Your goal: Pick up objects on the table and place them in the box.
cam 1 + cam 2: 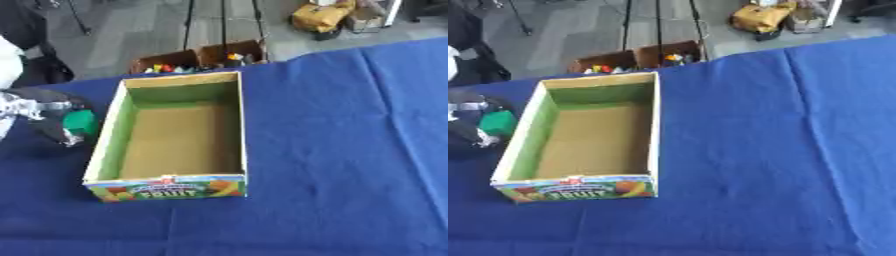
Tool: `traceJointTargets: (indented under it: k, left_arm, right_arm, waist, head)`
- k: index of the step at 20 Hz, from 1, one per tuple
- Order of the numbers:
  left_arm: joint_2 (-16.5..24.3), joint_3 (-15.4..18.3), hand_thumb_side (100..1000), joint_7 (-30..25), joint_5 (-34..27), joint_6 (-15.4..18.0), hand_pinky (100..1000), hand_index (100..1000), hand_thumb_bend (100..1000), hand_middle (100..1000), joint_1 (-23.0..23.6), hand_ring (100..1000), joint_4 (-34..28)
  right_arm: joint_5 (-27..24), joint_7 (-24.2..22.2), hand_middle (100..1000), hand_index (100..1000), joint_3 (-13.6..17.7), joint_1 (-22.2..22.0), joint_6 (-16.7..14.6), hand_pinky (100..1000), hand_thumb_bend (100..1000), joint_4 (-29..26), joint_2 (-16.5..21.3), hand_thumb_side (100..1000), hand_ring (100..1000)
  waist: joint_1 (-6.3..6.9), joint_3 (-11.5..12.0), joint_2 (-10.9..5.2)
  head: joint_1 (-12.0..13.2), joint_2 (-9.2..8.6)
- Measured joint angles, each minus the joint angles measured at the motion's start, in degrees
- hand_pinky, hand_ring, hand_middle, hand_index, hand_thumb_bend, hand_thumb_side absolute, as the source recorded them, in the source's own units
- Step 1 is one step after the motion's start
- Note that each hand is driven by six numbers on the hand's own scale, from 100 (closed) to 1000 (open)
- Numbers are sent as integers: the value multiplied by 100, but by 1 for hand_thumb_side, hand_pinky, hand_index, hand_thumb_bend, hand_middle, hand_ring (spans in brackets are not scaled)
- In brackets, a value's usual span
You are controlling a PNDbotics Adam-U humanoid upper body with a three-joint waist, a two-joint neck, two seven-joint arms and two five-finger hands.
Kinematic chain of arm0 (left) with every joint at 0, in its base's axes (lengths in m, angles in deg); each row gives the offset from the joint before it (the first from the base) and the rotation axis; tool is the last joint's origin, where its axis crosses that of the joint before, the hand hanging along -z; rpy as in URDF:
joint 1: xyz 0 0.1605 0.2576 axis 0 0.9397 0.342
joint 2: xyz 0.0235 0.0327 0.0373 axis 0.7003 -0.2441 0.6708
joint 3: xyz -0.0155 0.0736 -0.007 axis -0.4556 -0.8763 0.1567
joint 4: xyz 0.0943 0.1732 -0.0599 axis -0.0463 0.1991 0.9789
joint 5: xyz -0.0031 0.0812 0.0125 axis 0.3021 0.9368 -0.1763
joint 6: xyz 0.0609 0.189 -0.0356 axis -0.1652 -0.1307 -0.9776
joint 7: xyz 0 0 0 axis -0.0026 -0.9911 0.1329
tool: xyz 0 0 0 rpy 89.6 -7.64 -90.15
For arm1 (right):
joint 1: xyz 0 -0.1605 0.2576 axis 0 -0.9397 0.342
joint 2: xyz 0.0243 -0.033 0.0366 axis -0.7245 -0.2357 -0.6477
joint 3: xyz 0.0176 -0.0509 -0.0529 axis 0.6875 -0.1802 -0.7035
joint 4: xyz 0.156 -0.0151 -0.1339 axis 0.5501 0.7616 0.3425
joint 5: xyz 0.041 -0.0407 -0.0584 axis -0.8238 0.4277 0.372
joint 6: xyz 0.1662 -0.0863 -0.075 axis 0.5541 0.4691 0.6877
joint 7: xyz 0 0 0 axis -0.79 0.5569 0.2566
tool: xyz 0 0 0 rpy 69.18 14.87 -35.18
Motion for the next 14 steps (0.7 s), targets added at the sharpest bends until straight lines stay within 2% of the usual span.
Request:
traceJointTargets:
  k: [4,10,14]
  left_arm:
    - [3,30,516,-54,-2,-54,805,1000,214,994,0,904,0]
    - [54,48,496,-223,-8,-223,812,1000,174,997,-1,911,1]
    - [55,66,480,-275,-31,-275,752,1000,126,905,-2,846,-3]
  right_arm:
    - [-18,-11,483,741,16,0,-7,716,254,0,5,886,715]
    - [-40,-9,480,739,31,0,-7,717,255,0,40,874,717]
    - [-43,-9,478,738,32,-3,-7,719,257,0,50,867,718]
  waist:
    - [12,-7,30]
    - [21,-6,56]
    - [46,-6,70]
  head:
    - [13,-25]
    - [19,-25]
    - [29,-31]
